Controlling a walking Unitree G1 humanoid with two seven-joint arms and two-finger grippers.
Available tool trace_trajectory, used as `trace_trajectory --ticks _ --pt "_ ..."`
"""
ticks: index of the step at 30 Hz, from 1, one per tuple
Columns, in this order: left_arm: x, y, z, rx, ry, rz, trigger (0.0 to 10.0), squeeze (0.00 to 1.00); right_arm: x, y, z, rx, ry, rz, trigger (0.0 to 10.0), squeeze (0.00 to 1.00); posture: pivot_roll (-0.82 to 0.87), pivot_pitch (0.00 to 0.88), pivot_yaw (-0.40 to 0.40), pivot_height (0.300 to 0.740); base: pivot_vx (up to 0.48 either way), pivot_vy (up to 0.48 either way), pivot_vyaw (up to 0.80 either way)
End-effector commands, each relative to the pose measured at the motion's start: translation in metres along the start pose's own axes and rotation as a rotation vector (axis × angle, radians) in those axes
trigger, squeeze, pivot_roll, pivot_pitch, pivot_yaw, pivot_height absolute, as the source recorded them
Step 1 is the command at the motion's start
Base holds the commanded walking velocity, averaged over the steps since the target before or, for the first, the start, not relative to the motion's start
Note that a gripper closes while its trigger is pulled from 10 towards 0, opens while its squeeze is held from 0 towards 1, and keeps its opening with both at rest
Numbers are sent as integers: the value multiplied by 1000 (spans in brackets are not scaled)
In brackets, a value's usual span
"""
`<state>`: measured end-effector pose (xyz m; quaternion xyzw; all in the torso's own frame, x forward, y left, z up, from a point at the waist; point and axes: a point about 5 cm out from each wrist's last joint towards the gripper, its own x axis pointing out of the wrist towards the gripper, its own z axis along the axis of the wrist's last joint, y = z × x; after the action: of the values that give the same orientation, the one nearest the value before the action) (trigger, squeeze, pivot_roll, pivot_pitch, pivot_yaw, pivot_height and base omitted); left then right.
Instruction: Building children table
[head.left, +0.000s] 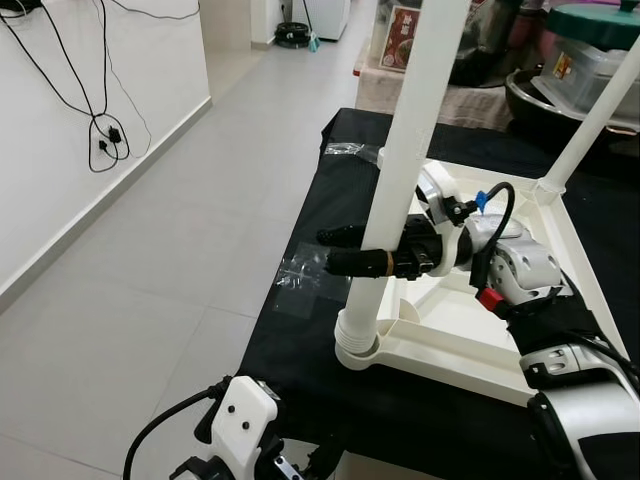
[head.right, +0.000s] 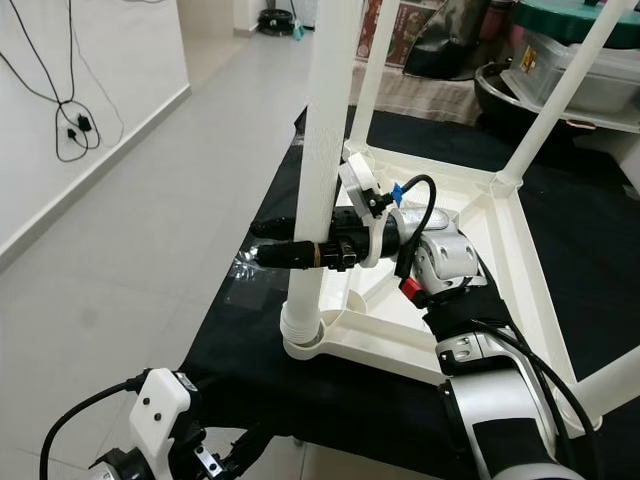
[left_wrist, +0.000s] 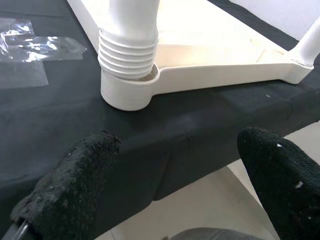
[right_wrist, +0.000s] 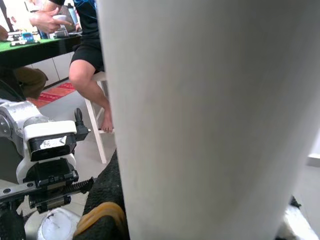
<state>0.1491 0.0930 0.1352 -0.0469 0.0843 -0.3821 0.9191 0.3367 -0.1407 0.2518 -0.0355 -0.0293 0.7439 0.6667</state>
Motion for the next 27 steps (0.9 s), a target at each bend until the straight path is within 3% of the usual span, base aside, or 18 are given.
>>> trace_trajectory --ticks 1,12,18,21,25,27 --pt "-2 -3 0 0 9 -7 10000 0 -2 4 -7 25 36 30 10000 0 115 147 -97 740 0 0 0" --pt "-2 -3 1 10 12 -9 10000 0 -9 14 -14 36 83 52 10000 0 114 148 -99 740 0 0 0" --pt "-1 -3 1 14 12 -6 10000 0 1 20 -15 31 59 102 10000 0 115 145 -98 740 0 0 0" --pt "0 -1 1 19 10 2 10000 0 10 12 -18 4 3 53 10000 0 119 141 -101 740 0 0 0" --pt "0 -1 1 22 8 2 10000 0 10 11 -23 7 17 23 10000 0 122 136 -100 740 0 0 0" --pt "1 2 3 33 2 8 10000 0 9 8 -29 30 45 -60 10000 0 116 136 -98 740 0 0 0"
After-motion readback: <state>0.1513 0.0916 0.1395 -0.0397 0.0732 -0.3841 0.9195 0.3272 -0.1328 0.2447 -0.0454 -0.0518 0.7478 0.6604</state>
